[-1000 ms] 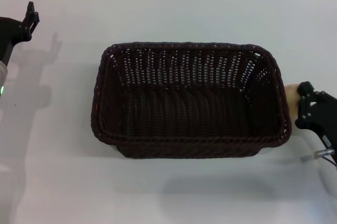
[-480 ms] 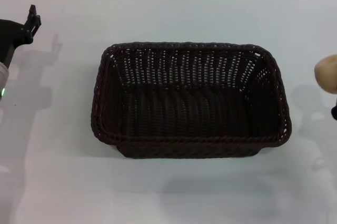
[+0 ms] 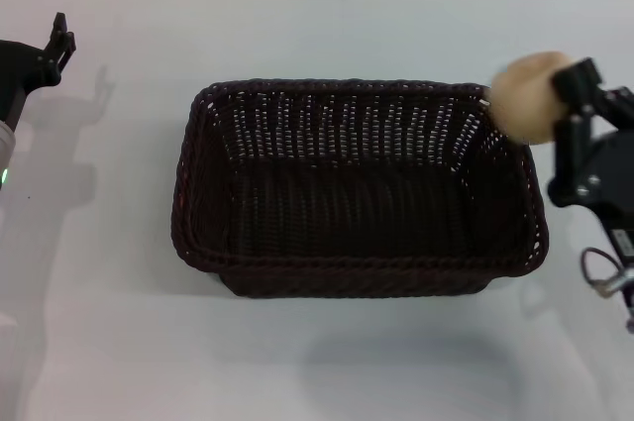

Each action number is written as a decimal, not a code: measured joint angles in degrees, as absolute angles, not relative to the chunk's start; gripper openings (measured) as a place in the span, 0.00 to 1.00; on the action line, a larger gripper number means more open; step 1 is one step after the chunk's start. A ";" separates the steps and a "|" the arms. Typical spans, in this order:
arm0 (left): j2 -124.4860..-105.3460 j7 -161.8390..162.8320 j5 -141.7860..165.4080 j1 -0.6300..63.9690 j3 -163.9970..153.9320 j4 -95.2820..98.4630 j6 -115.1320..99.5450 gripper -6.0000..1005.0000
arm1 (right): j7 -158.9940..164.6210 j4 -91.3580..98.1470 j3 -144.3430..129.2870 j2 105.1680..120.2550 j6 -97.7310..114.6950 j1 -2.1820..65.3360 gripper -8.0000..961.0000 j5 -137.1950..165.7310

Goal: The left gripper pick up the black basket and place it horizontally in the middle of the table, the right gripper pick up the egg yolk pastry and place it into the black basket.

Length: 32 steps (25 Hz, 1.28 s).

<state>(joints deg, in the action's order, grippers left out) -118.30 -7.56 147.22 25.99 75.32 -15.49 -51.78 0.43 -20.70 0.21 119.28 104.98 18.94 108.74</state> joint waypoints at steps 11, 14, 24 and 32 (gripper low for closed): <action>-118.21 -7.56 147.22 25.91 75.51 -15.21 -51.67 0.83 | 0.53 -21.52 2.70 119.20 103.01 18.63 0.24 108.70; -118.21 -7.56 147.18 25.47 75.76 -15.20 -51.99 0.83 | 0.30 -21.18 5.61 119.04 103.82 16.24 0.31 108.69; -118.30 -7.36 146.82 23.27 75.93 -16.01 -54.55 0.83 | 6.58 -16.13 27.18 119.04 105.00 4.98 0.63 108.62; -118.30 -5.05 146.77 21.61 77.45 -16.36 -57.24 0.83 | 12.83 -12.07 35.17 119.16 102.75 2.54 0.88 107.06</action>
